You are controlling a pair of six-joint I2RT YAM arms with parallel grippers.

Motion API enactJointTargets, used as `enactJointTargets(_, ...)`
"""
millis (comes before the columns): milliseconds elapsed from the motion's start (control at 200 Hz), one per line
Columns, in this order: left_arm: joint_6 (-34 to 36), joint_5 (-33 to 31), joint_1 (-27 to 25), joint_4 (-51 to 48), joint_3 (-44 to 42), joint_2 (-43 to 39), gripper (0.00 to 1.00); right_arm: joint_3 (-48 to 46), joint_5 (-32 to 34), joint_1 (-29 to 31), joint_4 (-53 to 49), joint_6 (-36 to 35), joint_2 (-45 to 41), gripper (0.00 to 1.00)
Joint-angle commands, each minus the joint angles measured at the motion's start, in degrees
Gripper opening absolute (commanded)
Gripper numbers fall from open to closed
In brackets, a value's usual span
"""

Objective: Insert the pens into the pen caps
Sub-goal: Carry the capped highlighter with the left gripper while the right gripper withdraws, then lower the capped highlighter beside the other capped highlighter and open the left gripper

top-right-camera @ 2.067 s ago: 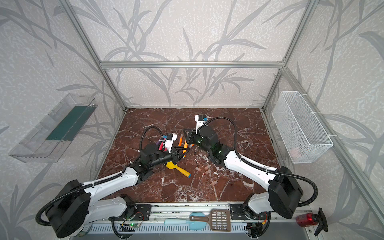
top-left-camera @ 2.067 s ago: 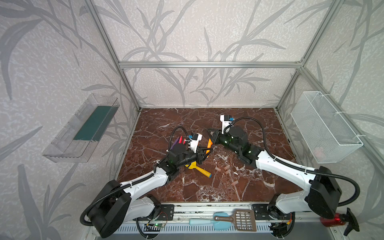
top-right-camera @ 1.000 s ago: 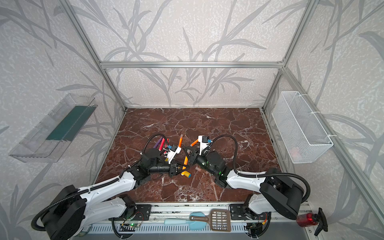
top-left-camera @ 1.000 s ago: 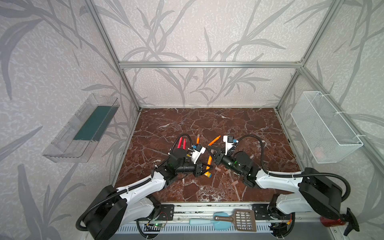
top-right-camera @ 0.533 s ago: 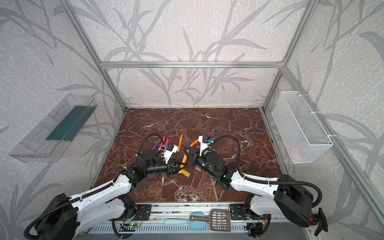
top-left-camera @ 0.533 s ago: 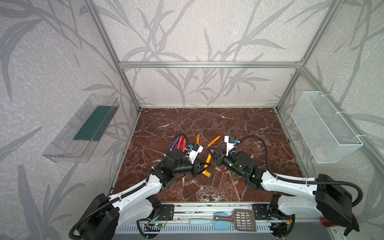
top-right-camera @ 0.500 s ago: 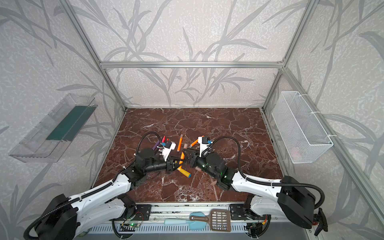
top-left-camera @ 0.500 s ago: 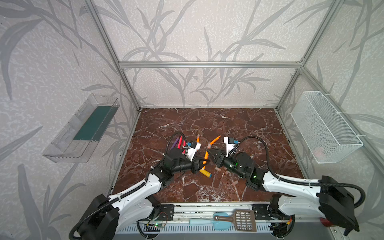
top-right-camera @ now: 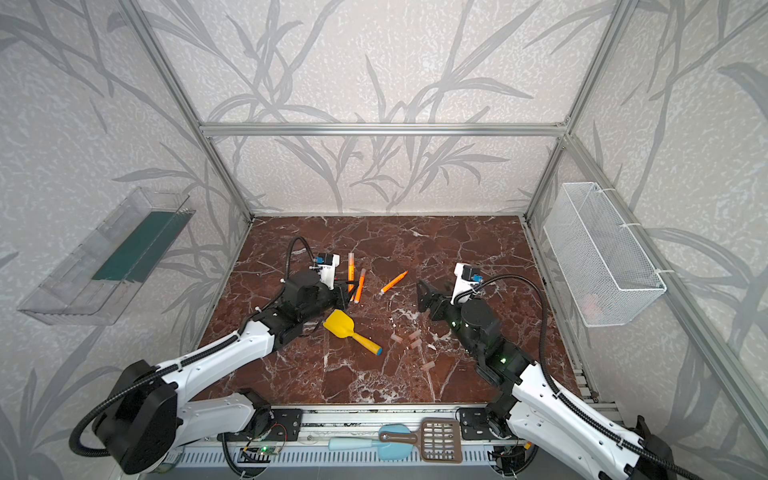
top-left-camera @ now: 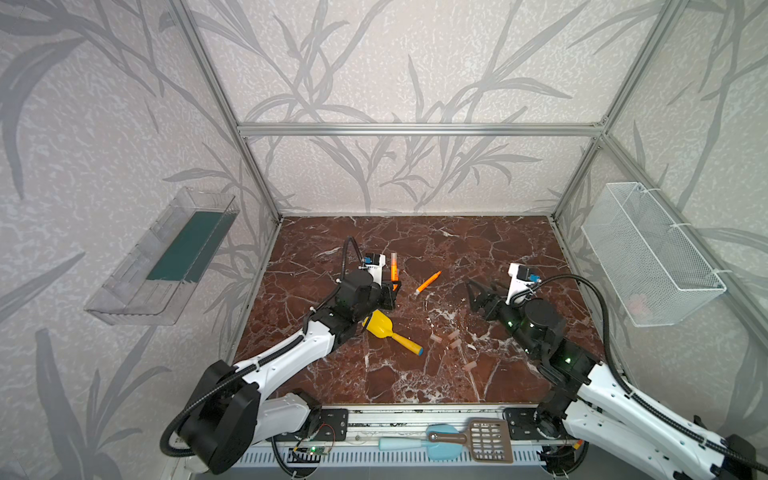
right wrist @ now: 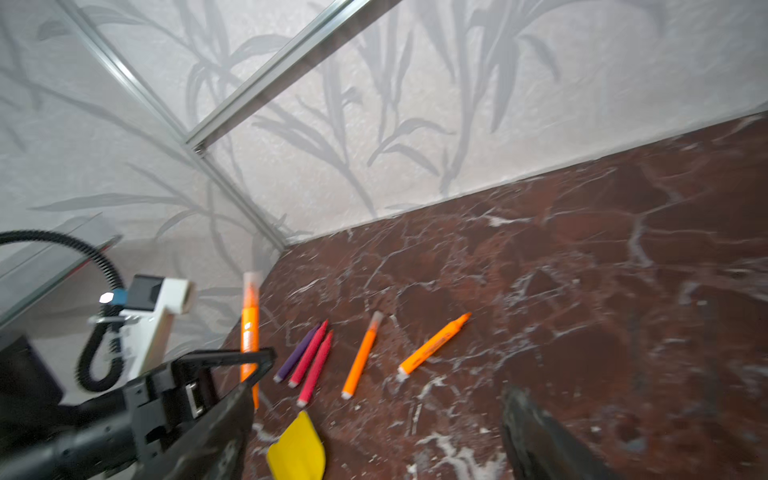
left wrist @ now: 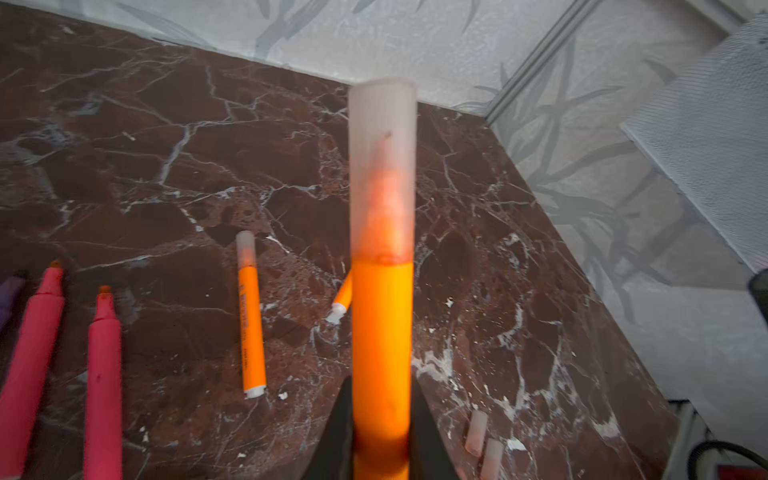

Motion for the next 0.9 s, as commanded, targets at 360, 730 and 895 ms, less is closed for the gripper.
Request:
enactJointTargets(360,2.1,-10.9,2.5,-21.9,14.1,16.8,0.0,-10.3,8.9,-20.8,-3.4,-4.1,4.3,0.92)
enactJointTargets(730,2.4,-9.3,5.8,-33.4,26.7,31.6,0.0,-13.3,7.0,-20.8,-2.9,-3.9,-0.6,0.92)
enactJointTargets(895,3.1,-7.9,6.7,-34.6,29.2,34.9,0.0,-13.5,6.7,-20.9,-2.9,-3.9,-1.0,0.92)
